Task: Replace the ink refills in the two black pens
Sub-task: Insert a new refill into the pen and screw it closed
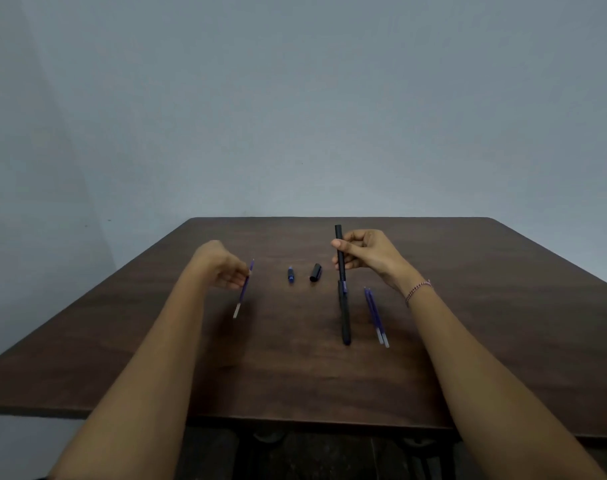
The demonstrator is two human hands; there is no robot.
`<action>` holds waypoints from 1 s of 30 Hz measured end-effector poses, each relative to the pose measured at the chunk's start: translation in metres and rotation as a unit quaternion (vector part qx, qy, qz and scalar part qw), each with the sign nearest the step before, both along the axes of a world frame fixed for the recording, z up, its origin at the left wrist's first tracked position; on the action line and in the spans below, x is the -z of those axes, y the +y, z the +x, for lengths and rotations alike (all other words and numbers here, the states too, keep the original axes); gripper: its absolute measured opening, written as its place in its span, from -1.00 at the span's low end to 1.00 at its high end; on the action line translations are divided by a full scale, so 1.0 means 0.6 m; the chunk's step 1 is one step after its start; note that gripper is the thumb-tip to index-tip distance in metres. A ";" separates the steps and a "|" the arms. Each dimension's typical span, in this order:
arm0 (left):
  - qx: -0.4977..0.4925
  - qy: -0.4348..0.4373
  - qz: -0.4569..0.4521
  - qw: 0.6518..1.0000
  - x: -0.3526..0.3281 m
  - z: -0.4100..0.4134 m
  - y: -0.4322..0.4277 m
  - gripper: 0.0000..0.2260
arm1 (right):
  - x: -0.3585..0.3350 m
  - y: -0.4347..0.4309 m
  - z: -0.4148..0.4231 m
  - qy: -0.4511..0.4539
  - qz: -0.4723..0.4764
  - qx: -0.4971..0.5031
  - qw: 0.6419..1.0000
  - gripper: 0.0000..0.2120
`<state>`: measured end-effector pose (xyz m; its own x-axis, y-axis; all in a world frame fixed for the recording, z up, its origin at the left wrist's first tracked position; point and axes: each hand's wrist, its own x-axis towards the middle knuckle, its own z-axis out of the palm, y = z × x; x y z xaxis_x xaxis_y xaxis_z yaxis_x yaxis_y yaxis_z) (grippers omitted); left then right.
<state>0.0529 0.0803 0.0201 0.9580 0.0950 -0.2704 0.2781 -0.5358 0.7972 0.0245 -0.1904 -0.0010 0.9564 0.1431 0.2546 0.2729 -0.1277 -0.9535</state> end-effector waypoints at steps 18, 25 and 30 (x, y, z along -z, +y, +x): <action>0.007 0.054 0.093 0.994 0.024 0.010 0.007 -0.81 | 0.002 0.001 -0.001 -0.006 0.001 0.009 1.000 -0.84; -0.047 -0.072 0.053 0.995 0.019 -0.003 0.002 -0.79 | 0.003 0.001 0.003 -0.015 0.011 0.020 1.000 -0.84; -0.021 -0.270 -0.080 0.959 0.003 -0.016 -0.081 -0.88 | -0.001 0.000 0.004 -0.051 0.043 0.065 0.996 -0.86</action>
<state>0.0431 0.0315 0.0184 0.9589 0.1349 0.2495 -0.1796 -0.3922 0.9022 0.0267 -0.1903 -0.0005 0.9341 -0.0070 0.3569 0.3550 -0.0882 -0.9307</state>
